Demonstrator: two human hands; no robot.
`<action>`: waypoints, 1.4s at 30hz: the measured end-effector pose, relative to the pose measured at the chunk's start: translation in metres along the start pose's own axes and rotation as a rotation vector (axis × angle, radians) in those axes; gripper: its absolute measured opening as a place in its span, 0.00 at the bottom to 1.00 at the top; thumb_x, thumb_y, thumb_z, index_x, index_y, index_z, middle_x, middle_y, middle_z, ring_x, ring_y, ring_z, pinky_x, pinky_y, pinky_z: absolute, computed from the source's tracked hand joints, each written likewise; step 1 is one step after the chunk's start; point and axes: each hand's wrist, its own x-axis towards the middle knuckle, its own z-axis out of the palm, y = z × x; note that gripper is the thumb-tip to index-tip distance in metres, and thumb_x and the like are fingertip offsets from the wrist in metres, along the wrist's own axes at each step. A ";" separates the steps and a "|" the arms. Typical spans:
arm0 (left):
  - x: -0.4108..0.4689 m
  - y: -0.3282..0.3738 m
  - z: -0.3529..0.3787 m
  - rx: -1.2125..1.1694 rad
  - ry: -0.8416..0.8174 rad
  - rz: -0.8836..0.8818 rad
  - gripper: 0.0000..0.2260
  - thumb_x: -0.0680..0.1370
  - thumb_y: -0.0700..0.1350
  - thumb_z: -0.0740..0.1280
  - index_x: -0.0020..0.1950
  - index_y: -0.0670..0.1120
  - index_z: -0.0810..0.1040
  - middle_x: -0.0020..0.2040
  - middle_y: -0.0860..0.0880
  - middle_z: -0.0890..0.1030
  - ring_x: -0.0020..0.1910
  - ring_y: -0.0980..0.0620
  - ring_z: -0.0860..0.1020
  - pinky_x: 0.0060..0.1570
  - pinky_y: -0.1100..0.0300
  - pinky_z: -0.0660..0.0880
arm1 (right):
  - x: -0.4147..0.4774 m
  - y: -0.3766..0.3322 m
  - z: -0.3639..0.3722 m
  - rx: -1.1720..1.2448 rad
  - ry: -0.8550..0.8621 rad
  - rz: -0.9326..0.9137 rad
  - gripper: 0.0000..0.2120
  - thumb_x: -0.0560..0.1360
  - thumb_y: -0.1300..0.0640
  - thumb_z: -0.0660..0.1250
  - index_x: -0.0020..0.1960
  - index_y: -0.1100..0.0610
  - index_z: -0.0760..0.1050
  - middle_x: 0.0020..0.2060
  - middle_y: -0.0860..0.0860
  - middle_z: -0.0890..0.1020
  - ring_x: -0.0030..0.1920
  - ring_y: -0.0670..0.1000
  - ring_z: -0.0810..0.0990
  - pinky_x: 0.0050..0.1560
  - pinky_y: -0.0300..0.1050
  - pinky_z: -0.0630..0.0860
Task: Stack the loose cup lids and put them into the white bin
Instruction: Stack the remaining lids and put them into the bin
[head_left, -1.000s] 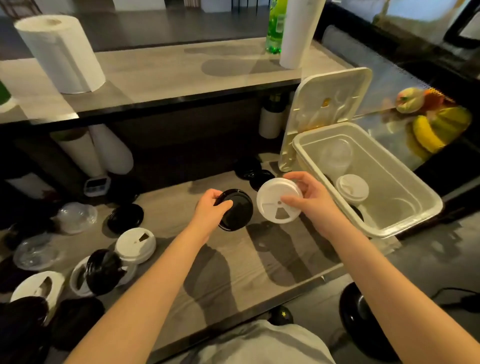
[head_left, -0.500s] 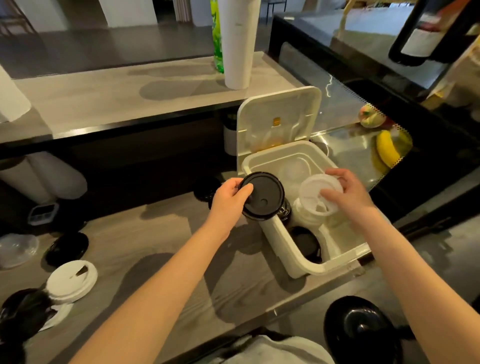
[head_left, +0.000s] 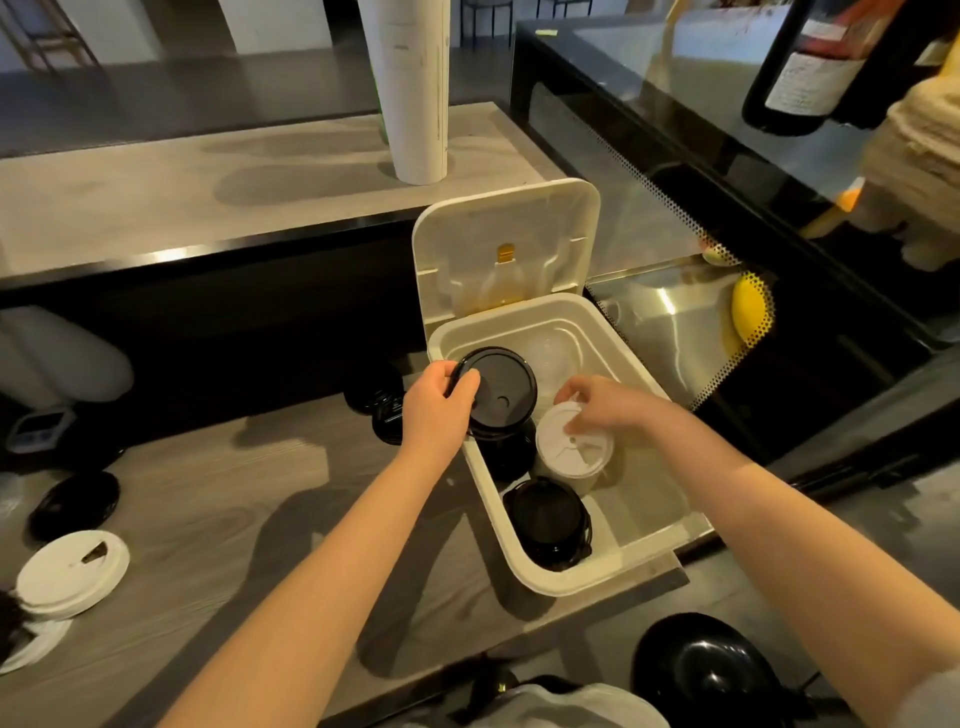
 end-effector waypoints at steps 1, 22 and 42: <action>-0.001 0.000 0.000 -0.005 0.008 -0.002 0.04 0.79 0.45 0.62 0.47 0.46 0.73 0.43 0.46 0.78 0.45 0.49 0.76 0.41 0.60 0.73 | 0.001 0.002 0.001 -0.036 0.014 0.004 0.15 0.72 0.62 0.70 0.56 0.52 0.72 0.57 0.53 0.74 0.53 0.54 0.76 0.53 0.47 0.76; -0.002 0.005 -0.004 0.102 -0.042 -0.012 0.08 0.79 0.46 0.63 0.49 0.40 0.75 0.49 0.37 0.80 0.51 0.40 0.78 0.52 0.47 0.74 | -0.022 0.012 0.023 -0.642 0.100 -0.164 0.34 0.73 0.47 0.69 0.74 0.55 0.61 0.75 0.48 0.59 0.71 0.54 0.65 0.67 0.49 0.67; 0.012 0.033 -0.007 0.091 0.018 -0.077 0.07 0.77 0.46 0.66 0.42 0.45 0.79 0.38 0.51 0.77 0.38 0.57 0.73 0.47 0.56 0.71 | -0.040 -0.011 -0.010 -0.083 0.414 -0.469 0.22 0.74 0.52 0.69 0.67 0.53 0.70 0.64 0.48 0.73 0.64 0.48 0.71 0.62 0.39 0.67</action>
